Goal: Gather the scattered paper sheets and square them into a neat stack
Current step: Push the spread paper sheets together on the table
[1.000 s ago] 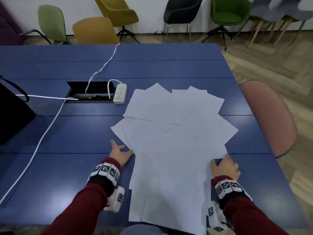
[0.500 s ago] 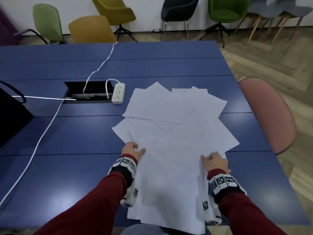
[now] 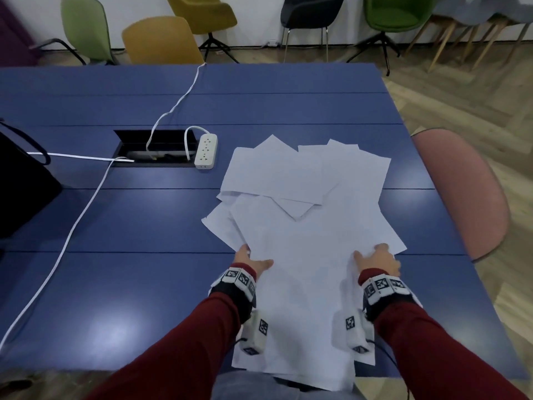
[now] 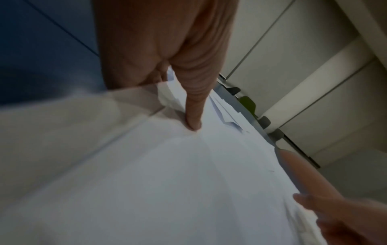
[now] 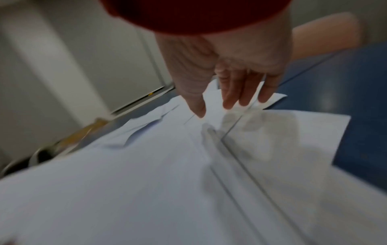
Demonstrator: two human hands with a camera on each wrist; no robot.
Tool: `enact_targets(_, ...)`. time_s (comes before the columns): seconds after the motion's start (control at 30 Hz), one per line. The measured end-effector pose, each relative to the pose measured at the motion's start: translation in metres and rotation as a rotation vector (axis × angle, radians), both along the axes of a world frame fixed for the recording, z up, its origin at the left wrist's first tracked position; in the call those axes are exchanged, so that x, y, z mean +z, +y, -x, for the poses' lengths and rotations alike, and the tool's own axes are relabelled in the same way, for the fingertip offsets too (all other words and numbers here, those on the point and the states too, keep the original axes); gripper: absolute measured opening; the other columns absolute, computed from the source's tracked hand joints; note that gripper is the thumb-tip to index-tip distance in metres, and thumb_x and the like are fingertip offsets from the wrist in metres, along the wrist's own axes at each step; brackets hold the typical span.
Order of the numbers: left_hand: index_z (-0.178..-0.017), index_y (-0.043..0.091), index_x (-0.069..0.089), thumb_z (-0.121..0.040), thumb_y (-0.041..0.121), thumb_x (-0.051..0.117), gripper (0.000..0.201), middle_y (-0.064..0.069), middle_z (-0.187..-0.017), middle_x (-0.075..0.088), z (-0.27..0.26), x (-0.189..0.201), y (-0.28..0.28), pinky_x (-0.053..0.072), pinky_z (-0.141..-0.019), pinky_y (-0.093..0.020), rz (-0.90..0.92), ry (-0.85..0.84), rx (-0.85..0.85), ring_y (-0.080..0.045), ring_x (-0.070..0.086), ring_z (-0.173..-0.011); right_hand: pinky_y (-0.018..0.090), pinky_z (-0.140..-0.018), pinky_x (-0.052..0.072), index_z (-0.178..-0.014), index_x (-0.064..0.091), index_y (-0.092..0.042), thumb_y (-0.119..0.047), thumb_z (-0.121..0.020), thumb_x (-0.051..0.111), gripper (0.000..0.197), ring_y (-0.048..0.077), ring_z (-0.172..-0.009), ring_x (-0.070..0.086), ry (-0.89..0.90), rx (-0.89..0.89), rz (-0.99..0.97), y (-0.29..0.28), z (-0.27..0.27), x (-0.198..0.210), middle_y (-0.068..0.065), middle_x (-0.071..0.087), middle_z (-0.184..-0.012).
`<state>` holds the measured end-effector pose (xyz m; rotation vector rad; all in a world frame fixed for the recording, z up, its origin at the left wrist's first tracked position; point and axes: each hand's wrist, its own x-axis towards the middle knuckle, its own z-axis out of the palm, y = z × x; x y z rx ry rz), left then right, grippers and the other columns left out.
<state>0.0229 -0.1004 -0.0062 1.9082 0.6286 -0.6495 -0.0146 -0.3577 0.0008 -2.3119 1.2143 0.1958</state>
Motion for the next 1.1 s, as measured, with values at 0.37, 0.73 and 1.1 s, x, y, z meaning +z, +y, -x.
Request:
enact_targets(0.37,-0.100,0.009,0.058,-0.077,0.018,0.065,0.027,-0.009,-0.104,0.063,-0.017,0.005,0.047,0.049,-0.089,-0.031,-0.163,0.058,-0.131,-0.025,0.060,-0.091,0.050,-0.097,0.044,-0.131,0.034,0.008,-0.040,-0.054,0.088,0.106,0.039,-0.122,0.045,0.102,-0.159,0.051,-0.021,-0.001,-0.016,0.023,0.036,-0.136)
enact_targets(0.73,-0.114,0.001,0.059,-0.079,0.003,0.069,0.037,-0.009,-0.106,0.065,0.001,0.003,0.024,0.043,-0.081,-0.024,-0.018,-0.107,0.056,-0.018,0.057,-0.088,0.035,-0.080,0.050,-0.098,0.062,-0.003,-0.024,-0.067,0.076,0.040,0.033,-0.105,0.057,0.171,-0.013,-0.082,-0.026,-0.010,-0.016,0.016,0.052,-0.123)
enact_targets(1.1,-0.082,0.009,0.061,-0.080,-0.001,0.059,0.011,-0.006,-0.085,0.054,0.000,-0.008,0.061,0.039,-0.071,-0.023,-0.158,-0.088,0.111,-0.018,0.046,-0.078,0.040,-0.089,0.045,-0.116,0.058,0.008,0.000,-0.087,0.047,0.032,0.045,-0.112,0.054,-0.026,-0.149,-0.206,-0.054,0.010,-0.009,0.030,0.058,-0.121)
